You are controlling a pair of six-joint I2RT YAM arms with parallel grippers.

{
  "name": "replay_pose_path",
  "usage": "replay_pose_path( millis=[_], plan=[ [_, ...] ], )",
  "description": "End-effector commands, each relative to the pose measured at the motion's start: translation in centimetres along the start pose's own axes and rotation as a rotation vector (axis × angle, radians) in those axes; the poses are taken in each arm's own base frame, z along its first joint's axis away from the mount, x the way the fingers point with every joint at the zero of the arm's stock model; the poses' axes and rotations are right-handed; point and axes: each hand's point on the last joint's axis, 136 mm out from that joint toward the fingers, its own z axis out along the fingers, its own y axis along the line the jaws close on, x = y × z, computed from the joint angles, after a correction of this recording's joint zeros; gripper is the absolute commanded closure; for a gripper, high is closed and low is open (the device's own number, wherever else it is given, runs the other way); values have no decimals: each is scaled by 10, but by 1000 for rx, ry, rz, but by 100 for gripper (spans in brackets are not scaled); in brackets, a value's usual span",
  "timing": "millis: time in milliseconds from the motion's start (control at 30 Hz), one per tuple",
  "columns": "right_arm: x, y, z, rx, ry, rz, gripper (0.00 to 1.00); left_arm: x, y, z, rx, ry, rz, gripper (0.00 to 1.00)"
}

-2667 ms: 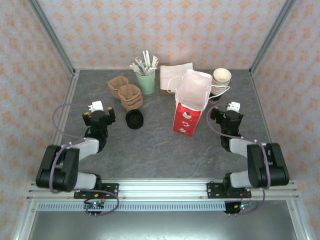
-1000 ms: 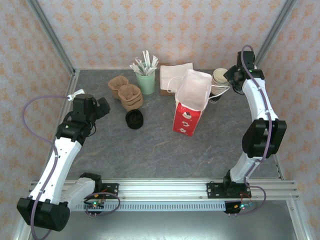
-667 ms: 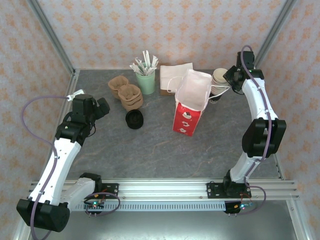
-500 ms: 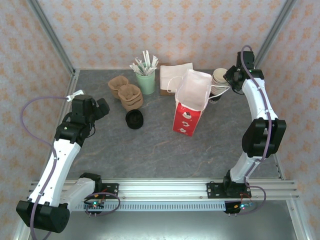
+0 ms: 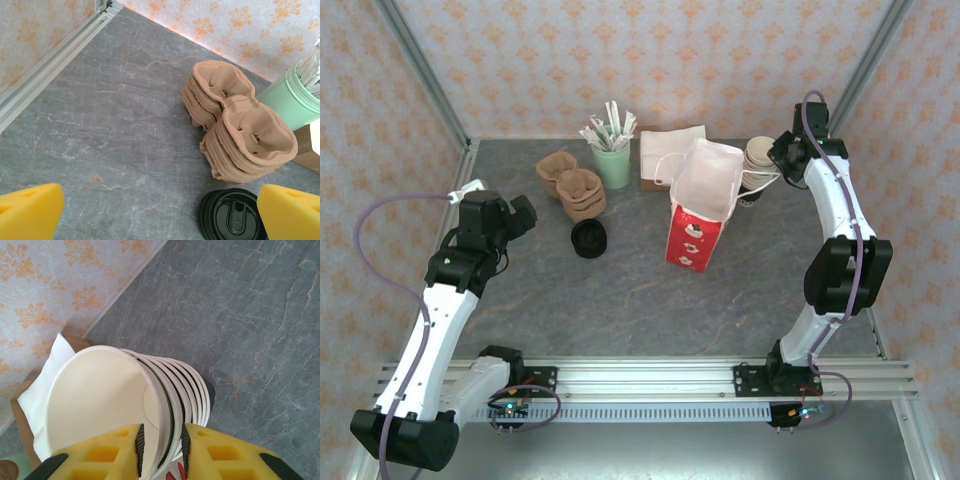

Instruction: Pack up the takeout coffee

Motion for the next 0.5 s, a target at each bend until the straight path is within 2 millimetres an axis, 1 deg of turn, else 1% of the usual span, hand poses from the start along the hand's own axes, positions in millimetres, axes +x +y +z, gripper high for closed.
replay_pose_path(
  millis=[0, 333, 467],
  plan=[
    [-2, -3, 10, 6, -7, 21, 72, -8, 0, -12, 4, -22, -2, 0],
    [0, -2, 20, 5, 7, 23, 73, -8, 0, -13, 3, -19, 4, 0],
    [0, -1, 21, 4, 8, 23, 79, -8, 0, -13, 4, -18, 2, 0]
  ],
)
